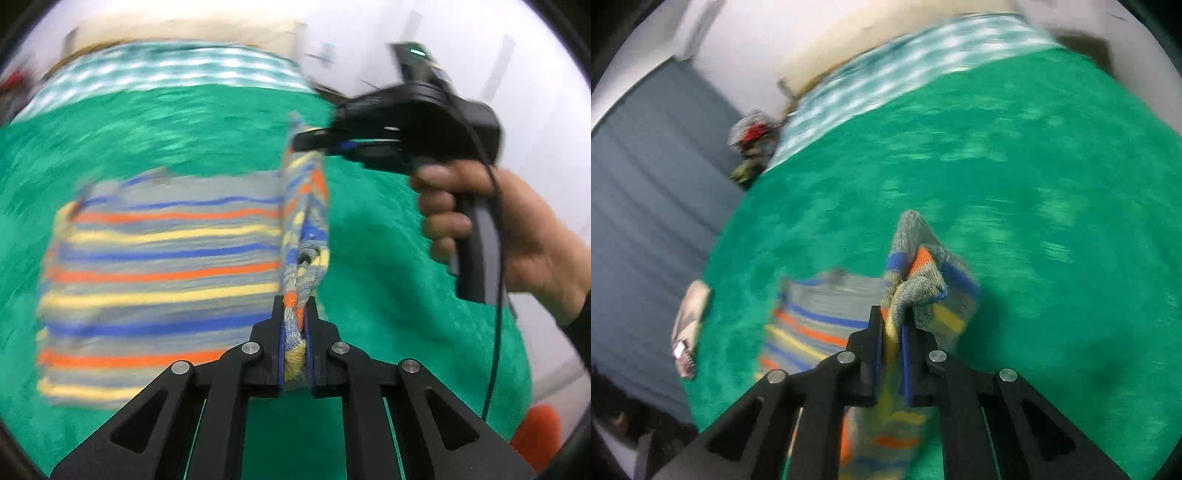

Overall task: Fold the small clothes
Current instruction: 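Grasp the folded sweater edge with the left gripper while the right gripper grasps another edge, then lift the sweater edge with both grippers and fold it over onto itself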

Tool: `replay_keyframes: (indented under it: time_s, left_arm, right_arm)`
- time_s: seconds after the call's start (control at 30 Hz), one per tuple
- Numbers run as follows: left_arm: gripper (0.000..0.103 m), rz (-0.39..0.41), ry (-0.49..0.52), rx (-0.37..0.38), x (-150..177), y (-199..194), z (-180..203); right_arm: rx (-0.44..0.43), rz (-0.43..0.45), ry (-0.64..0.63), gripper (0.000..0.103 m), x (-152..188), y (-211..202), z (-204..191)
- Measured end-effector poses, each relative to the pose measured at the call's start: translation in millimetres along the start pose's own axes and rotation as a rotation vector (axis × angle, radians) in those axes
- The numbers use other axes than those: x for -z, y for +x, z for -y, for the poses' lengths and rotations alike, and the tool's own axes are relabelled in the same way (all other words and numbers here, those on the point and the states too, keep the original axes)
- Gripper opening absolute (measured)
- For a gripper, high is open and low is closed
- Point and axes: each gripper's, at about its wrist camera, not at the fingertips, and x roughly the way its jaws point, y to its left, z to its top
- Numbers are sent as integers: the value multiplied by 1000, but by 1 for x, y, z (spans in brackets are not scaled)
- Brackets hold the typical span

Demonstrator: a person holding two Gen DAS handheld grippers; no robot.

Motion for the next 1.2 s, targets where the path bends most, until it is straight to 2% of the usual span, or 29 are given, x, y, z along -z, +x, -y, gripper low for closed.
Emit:
replay_keyframes:
  time_s: [0.13, 0.23, 0.4, 0.43, 0.5, 0.53, 0.63, 0.7, 0.73, 0.8, 0.9, 0.97, 1.0, 1.03, 1.07, 1.1, 1.13, 1.17, 1.2]
  left_arm:
    - [6, 4, -152, -71, 10, -23, -71]
    - [6, -3, -224, -105, 21, -32, -109]
    - [8, -14, -303, -136, 37, -39, -142]
    - [15, -26, -315, -144, 37, -36, -146]
    - [25, -63, -343, -184, 40, -30, -155]
    - [25, -65, -356, -190, 44, -35, -159]
    - [27, -46, -381, -167, 50, -58, -171]
    - [33, -14, -370, -142, 50, -76, -172]
    - [40, -4, -362, -123, 48, -80, -171]
    - [52, 16, -329, -53, 41, -85, -164]
    - [53, 6, -247, -45, 30, -69, -157]
    - [53, -34, -202, -58, 26, -49, -152]
    - [37, -70, -190, -79, 27, -34, -150]
    - [2, -94, -184, -99, 30, -26, -150]
    - [5, -130, -178, -139, 33, -17, -153]
    - [2, -144, -184, -177, 37, -13, -158]
    - [2, -140, -206, -182, 39, -15, -165]
    - [2, -139, -233, -178, 41, -21, -172]
    - [3, -140, -250, -171, 42, -27, -178]
  right_arm:
    - [-29, -52, -70, 9, -2, 56, -73]
    - [-16, -99, -116, 9, 4, 100, -117]
    - [15, -160, -156, 9, 13, 159, -157]
    - [3, -170, -154, 15, 17, 165, -158]
    - [-81, -187, -113, 28, 22, 177, -156]
    - [-118, -177, -87, 38, 24, 177, -156]
    - [-166, -87, -77, 40, 26, 153, -150]
    - [-159, -18, -84, 40, 28, 123, -141]
    - [-132, 1, -104, 40, 31, 108, -135]
    - [-22, 22, -207, 40, 46, 73, -126]
    - [73, 17, -323, 40, 84, 34, -112]
    - [50, -3, -338, 32, 117, 19, -104]
    - [29, -20, -352, 30, 133, 17, -103]
    - [10, -40, -371, 29, 147, 20, -104]
    - [-6, -75, -392, 27, 162, 29, -106]
    - [8, -127, -423, 27, 177, 44, -108]
    - [58, -176, -467, 27, 192, 62, -110]
    - [103, -174, -511, 27, 201, 71, -111]
    - [110, -147, -529, 27, 204, 69, -113]
